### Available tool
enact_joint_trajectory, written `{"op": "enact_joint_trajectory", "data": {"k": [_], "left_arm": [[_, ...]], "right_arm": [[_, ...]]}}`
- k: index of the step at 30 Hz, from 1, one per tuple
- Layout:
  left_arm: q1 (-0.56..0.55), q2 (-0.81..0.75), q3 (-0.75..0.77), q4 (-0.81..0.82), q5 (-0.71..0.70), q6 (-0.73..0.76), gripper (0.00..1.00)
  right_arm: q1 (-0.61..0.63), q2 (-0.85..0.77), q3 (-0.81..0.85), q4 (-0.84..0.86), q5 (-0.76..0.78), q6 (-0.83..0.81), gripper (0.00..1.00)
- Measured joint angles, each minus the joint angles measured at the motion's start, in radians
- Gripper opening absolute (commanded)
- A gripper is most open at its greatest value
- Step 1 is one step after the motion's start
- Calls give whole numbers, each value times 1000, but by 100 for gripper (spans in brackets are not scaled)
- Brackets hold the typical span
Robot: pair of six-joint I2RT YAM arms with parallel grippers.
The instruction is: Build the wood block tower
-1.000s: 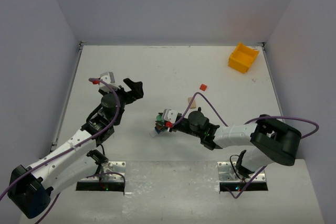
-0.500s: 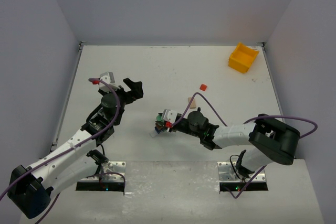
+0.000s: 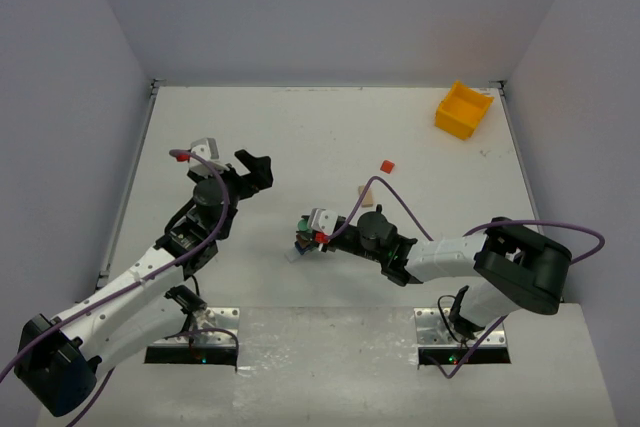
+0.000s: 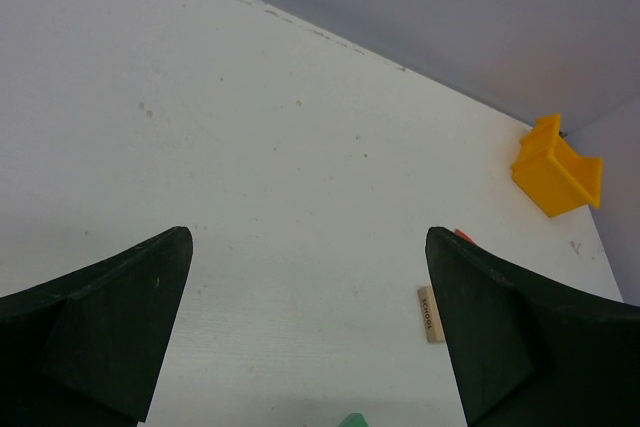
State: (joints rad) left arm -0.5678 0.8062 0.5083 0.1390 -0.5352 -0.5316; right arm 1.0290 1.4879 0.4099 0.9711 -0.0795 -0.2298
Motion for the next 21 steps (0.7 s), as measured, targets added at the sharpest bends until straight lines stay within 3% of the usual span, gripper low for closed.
{"op": "enact_joint_trajectory", "data": {"k": [21], "left_arm": [[0, 12, 0, 8, -1, 0, 100]], "right_arm": [[0, 0, 0, 0, 0, -4, 22]]}}
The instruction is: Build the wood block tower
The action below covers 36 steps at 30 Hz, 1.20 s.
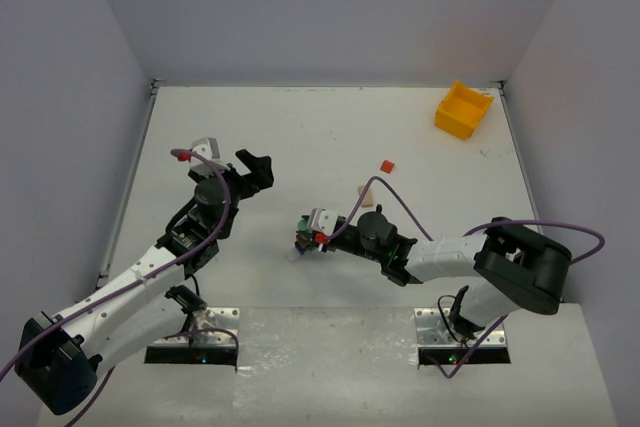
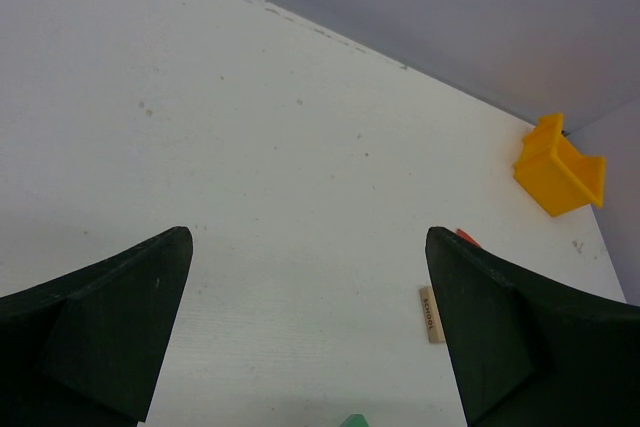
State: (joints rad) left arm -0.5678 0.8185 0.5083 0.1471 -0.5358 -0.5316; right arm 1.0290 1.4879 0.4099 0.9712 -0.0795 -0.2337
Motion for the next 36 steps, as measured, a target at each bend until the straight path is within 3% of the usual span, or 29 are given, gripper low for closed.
{"op": "enact_joint_trajectory", "data": {"k": [26, 36], "left_arm": [[0, 0, -2, 8, 0, 0, 100], [0, 0, -7, 10, 0, 0, 100]], "right_arm": [[0, 0, 0, 0, -2, -3, 38], [0, 0, 0, 1, -2, -3, 39]]}}
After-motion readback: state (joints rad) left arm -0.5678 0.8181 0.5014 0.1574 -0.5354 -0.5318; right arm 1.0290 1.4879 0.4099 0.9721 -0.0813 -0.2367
